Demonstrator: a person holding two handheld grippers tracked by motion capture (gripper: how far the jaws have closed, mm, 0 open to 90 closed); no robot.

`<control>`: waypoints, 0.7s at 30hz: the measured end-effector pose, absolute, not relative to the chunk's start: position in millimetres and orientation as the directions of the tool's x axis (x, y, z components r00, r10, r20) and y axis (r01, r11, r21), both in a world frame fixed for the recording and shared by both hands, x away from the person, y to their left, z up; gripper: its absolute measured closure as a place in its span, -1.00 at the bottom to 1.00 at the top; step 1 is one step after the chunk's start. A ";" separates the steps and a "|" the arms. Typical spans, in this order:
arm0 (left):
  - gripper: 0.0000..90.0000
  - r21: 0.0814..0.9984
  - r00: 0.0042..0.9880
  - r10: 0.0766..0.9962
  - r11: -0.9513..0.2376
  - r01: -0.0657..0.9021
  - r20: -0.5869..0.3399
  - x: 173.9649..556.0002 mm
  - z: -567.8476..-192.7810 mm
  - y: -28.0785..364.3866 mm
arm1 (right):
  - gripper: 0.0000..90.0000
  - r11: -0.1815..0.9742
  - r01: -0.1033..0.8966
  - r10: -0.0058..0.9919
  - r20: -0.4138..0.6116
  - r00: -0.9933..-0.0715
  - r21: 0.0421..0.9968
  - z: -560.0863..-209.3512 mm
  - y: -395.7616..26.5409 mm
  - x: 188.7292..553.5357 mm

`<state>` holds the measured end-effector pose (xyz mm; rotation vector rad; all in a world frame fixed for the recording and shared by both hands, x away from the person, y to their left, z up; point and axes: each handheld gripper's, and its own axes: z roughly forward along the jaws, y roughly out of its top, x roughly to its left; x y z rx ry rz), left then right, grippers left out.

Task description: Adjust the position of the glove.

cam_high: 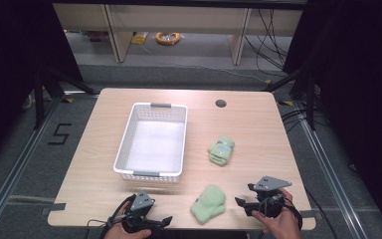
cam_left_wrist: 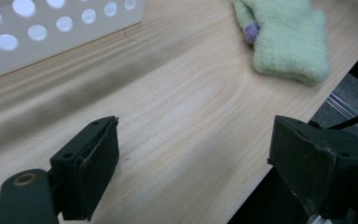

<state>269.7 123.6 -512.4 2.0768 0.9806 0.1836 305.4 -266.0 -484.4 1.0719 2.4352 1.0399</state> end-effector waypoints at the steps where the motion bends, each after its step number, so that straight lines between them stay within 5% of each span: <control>1: -0.66 0.726 0.687 0.700 -0.367 0.581 -0.196 269.7 -512.4 123.6 | -0.28 0.463 0.529 0.734 0.026 -0.678 0.711 -484.0 -266.1 304.9; 21: -0.66 0.729 0.674 0.711 -0.350 0.588 -0.202 268.4 -513.8 120.8 | -0.25 0.475 0.511 0.701 0.044 -0.712 0.716 -486.8 -264.5 307.9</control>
